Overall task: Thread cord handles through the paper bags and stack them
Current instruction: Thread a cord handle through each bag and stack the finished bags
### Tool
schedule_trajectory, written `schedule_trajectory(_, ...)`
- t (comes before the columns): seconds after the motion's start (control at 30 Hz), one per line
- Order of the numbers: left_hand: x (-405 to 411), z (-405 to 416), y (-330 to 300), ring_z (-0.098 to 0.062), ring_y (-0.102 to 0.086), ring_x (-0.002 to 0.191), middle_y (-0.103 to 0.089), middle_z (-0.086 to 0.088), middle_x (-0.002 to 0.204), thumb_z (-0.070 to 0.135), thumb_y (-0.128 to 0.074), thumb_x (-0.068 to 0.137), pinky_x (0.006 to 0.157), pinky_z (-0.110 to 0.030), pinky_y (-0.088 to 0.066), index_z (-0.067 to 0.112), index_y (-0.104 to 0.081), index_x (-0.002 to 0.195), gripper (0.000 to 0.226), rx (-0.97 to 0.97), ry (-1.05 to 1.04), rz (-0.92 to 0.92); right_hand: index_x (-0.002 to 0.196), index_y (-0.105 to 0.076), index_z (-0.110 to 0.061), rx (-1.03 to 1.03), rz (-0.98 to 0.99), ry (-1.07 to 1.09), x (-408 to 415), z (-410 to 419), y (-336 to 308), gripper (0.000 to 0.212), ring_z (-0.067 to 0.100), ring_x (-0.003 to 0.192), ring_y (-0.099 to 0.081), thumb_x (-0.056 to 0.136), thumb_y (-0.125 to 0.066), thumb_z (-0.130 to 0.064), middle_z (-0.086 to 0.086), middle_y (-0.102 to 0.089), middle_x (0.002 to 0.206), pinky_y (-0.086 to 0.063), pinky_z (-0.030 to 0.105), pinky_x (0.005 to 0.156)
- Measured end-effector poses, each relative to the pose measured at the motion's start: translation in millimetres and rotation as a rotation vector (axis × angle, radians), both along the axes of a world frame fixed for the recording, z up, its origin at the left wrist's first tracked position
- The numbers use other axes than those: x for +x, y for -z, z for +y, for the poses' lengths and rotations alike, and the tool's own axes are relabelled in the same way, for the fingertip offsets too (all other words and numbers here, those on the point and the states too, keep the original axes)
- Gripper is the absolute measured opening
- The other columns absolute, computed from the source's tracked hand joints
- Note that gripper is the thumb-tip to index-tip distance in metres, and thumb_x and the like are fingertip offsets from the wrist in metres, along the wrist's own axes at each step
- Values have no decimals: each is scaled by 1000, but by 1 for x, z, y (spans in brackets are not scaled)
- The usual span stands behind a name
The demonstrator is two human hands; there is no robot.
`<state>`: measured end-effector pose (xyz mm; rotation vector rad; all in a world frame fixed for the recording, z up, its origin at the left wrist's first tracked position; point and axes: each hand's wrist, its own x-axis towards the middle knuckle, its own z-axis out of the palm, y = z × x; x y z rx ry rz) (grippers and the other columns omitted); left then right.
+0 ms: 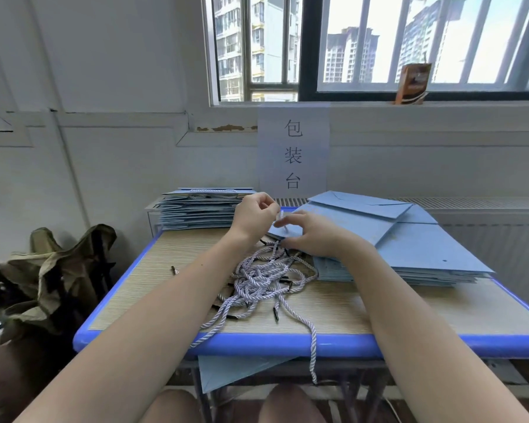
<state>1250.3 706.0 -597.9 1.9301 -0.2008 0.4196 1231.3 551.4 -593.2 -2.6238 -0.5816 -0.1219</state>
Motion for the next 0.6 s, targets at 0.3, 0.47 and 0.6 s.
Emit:
schedule_trajectory(0.3,5,3,1,-17,-54,73,-69,-15,93,12,-57,91,71,-33,-47,12,-63,88,6,28,-33,27,125,-65,-22,-60,-33,88,7,5,6,29,28,140,-34,99,-54,-28,3,-40,151,-30,40,115)
schedule_trajectory(0.47,3,2,1,-17,-56,78,-68,-11,94,12,-57,92,70,-32,-47,9,-65,95,10,110,-12,37,120,-62,-21,-100,-78,223,4,4,4,28,31,127,-32,98,-53,-35,5,-52,134,-33,40,96)
schedule_trajectory(0.6,0,1,1,-21,-60,82,-70,-12,96,8,-53,92,67,-30,-47,10,-66,92,13,162,25,12,119,-60,-20,-134,-99,258,4,4,4,26,32,123,-34,101,-44,-31,2,-54,133,-31,38,86)
